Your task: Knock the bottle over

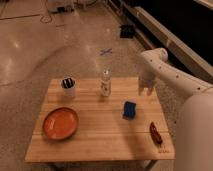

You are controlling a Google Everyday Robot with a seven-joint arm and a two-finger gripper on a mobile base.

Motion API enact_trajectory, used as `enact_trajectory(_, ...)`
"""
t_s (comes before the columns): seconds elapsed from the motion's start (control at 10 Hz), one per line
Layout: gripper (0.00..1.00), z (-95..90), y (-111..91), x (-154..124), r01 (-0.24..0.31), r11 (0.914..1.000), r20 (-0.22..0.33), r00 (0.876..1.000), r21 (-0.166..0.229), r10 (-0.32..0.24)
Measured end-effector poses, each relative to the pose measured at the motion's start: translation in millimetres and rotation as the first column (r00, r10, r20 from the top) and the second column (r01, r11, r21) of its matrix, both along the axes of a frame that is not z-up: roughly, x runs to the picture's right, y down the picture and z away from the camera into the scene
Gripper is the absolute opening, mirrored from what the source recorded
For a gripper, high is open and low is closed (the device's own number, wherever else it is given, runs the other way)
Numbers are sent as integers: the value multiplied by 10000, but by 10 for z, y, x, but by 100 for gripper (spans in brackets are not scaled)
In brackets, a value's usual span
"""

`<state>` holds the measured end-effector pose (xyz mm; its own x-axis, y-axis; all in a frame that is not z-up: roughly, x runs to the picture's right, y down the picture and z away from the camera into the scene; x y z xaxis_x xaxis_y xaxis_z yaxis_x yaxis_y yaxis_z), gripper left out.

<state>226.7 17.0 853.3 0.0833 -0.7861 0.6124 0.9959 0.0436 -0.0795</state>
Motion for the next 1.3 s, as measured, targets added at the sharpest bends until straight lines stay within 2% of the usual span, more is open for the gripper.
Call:
enact_trajectory(0.2, 45, 59, -98, -75, 101, 9999, 48, 9999, -21, -101)
enact_trajectory(0.3, 45, 66, -73, -80, 202, 9997, 71, 9998, -108, -201)
enact_trajectory(0.4, 45, 108, -70, -104, 283, 9996, 49, 9996, -26, -283)
enact_trajectory(0.5, 45, 187, -119, -194, 325, 9994, 170, 9993, -70, -324)
enact_trajectory(0.7, 45, 189, -164, -145, 322, 9993, -10, 9995, -175, -322)
enact_trajectory(0.9, 45, 209, -223, -360, 404, 9991, 205, 9990, -130, -401)
enact_trajectory(1.1, 45, 306, -285, -472, 530, 9985, 340, 9980, -107, -526)
enact_trajectory(1.3, 45, 351, -237, -346, 609, 9979, 316, 9977, -200, -602)
